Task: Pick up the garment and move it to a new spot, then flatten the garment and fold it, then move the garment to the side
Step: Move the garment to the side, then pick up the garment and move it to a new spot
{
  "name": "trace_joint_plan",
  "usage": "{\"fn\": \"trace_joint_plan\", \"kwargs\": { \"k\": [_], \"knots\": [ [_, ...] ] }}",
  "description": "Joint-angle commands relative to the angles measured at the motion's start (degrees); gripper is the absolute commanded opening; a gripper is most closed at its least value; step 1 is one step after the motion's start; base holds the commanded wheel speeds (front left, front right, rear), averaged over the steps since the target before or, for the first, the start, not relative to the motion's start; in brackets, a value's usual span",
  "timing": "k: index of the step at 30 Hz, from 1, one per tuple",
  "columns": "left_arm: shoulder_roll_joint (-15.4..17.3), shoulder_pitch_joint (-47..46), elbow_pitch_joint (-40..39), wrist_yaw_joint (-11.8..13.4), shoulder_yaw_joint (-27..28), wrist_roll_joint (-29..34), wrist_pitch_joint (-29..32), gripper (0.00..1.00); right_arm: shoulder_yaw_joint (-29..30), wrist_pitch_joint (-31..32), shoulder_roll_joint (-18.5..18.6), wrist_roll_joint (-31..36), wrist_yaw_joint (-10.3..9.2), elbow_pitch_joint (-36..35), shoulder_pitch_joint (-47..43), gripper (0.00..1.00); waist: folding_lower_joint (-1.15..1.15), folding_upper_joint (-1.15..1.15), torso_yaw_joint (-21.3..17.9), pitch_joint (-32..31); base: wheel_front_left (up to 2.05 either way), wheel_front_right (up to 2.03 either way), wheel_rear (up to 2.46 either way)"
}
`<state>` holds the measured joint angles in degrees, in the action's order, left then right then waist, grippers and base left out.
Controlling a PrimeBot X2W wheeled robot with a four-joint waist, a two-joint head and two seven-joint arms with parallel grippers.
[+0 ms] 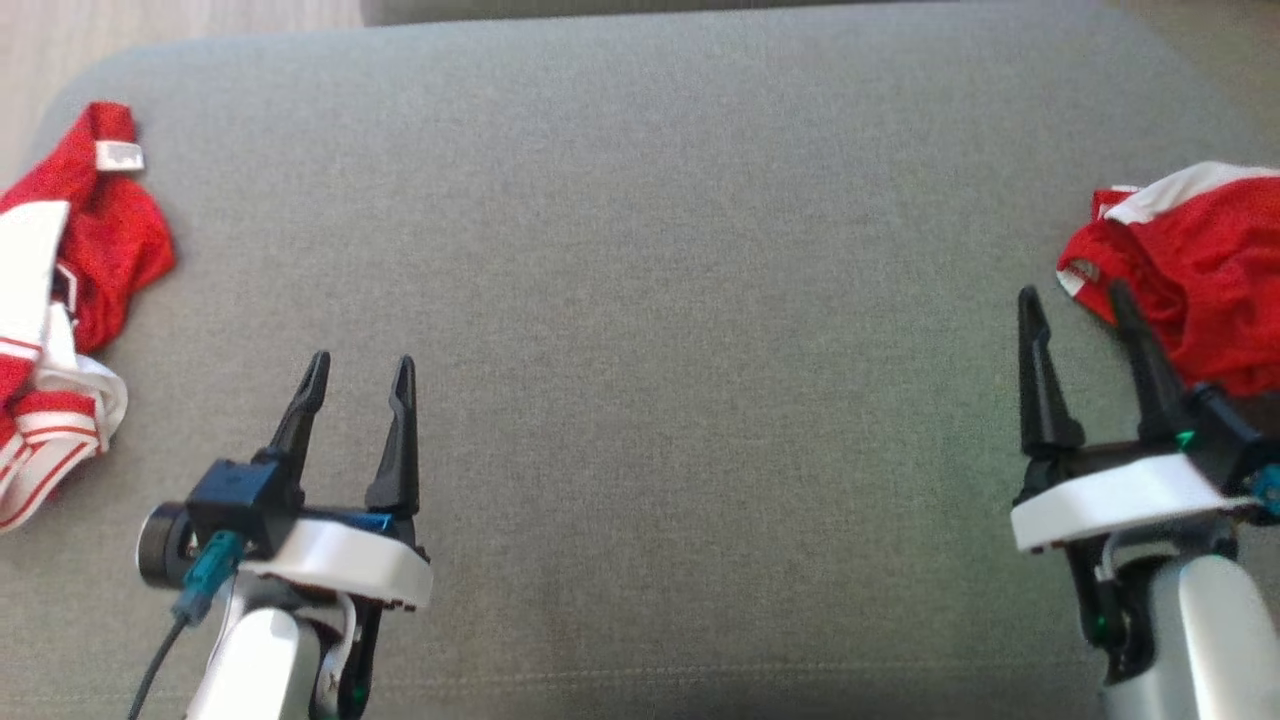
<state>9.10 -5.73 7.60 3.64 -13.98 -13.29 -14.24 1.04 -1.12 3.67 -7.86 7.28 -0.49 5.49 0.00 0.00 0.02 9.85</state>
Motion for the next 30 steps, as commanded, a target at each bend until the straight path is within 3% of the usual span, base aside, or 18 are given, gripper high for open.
{"fn": "trace_joint_plan", "kwargs": {
  "k": [1, 17, 30],
  "knots": [
    [1.22, -0.61, -1.52, 0.36, 2.05, -0.48, -0.60, 1.00, -1.56, -0.48, -0.36, 0.52, 0.21, -1.32, -0.29, 1.00, 0.00, 0.00, 0.27, -1.48, 0.00, 0.00, 0.00],
    [1.49, 3.68, -0.95, 0.74, 1.43, -1.51, -0.33, 1.00, -1.71, 0.06, -0.71, 1.21, 0.21, -1.16, -6.24, 1.00, 0.00, 0.00, 0.24, -6.71, 0.00, 0.00, 0.00],
    [1.88, 4.05, -1.13, 1.28, 0.91, -1.95, 0.42, 1.00, -2.28, 0.78, -0.78, 1.44, 0.21, -2.34, -7.33, 1.00, 0.00, 0.00, 0.04, -7.18, 0.00, 0.00, 0.00]
  ]
}}
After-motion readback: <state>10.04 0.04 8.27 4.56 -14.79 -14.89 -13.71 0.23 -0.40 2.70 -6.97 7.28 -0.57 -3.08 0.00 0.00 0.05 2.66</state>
